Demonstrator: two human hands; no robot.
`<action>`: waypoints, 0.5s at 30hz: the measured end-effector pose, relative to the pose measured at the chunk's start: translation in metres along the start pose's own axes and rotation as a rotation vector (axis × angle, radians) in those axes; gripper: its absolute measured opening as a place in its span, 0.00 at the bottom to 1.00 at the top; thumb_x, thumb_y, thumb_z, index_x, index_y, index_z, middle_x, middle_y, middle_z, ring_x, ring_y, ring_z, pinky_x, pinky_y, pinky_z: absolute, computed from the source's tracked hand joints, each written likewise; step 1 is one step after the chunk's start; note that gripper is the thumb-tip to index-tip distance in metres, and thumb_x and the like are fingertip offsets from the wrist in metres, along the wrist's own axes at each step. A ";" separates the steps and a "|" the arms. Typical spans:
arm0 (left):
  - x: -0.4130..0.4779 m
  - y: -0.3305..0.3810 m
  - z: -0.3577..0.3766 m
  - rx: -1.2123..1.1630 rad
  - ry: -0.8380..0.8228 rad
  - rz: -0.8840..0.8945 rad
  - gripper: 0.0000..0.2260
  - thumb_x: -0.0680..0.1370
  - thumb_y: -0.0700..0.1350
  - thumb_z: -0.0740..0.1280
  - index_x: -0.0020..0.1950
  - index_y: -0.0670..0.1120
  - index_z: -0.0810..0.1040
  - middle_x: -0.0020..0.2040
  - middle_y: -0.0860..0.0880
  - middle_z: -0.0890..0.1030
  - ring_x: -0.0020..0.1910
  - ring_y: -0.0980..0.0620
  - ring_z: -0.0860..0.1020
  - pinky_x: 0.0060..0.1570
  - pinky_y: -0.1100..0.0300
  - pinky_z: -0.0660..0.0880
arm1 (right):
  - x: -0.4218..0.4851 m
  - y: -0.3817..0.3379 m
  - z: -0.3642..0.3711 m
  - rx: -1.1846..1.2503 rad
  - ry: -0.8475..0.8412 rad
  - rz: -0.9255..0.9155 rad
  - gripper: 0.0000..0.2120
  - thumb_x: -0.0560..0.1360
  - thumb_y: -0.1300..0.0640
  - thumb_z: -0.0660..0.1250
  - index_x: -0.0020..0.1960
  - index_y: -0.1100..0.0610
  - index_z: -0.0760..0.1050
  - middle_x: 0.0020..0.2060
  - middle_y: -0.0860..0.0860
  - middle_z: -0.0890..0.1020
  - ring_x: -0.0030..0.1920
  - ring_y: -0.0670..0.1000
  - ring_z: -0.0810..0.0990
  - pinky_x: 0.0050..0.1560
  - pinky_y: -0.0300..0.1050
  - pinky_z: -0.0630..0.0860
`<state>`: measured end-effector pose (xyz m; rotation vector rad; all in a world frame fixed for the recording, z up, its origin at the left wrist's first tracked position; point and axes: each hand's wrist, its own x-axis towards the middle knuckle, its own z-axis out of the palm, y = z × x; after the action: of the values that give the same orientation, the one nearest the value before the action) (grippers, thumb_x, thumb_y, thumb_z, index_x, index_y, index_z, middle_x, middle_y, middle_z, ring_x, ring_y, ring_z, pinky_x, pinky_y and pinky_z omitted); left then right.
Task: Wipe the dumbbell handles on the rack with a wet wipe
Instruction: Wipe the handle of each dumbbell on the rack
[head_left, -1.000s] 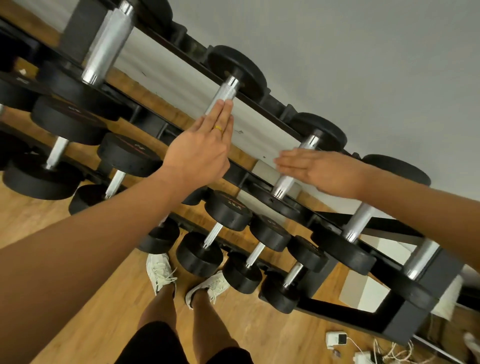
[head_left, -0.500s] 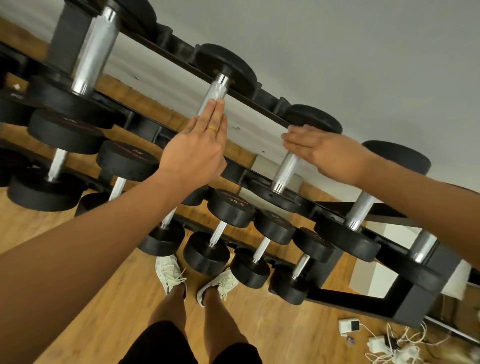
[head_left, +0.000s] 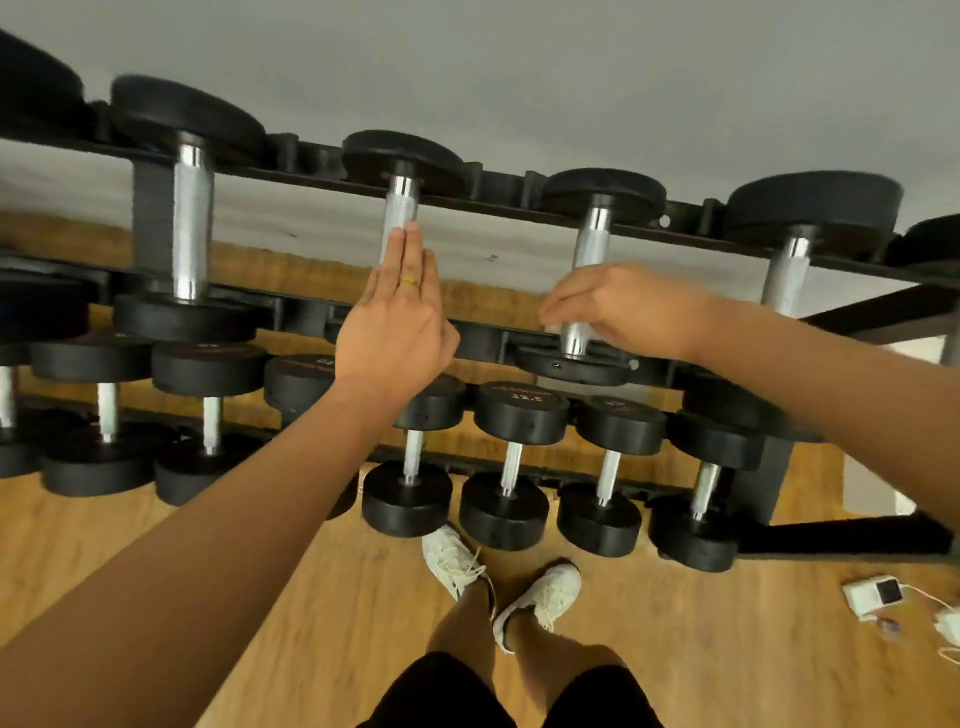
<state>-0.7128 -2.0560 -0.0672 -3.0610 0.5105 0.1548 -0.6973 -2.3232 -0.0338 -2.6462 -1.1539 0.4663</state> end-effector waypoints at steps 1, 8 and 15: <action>0.000 0.002 -0.003 0.007 -0.014 -0.001 0.31 0.85 0.53 0.57 0.82 0.36 0.57 0.84 0.36 0.49 0.83 0.41 0.49 0.77 0.47 0.62 | -0.002 -0.005 0.004 0.088 0.107 0.083 0.22 0.70 0.77 0.69 0.61 0.63 0.81 0.59 0.61 0.82 0.60 0.61 0.81 0.67 0.51 0.70; 0.000 0.007 -0.009 0.083 -0.077 -0.028 0.30 0.85 0.56 0.55 0.82 0.40 0.59 0.85 0.42 0.48 0.84 0.45 0.45 0.71 0.46 0.71 | -0.057 -0.043 0.036 0.704 0.873 0.776 0.19 0.82 0.65 0.60 0.68 0.48 0.75 0.63 0.44 0.77 0.52 0.36 0.78 0.63 0.39 0.75; 0.000 0.014 -0.007 0.159 -0.101 -0.078 0.31 0.84 0.58 0.57 0.82 0.42 0.60 0.85 0.46 0.48 0.84 0.47 0.42 0.66 0.45 0.75 | -0.064 -0.065 0.091 0.898 0.957 0.968 0.17 0.83 0.62 0.61 0.71 0.55 0.74 0.65 0.52 0.79 0.61 0.41 0.75 0.63 0.24 0.68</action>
<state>-0.7166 -2.0701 -0.0607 -2.8942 0.3779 0.2525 -0.8160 -2.3205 -0.0842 -1.9314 0.5472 -0.1707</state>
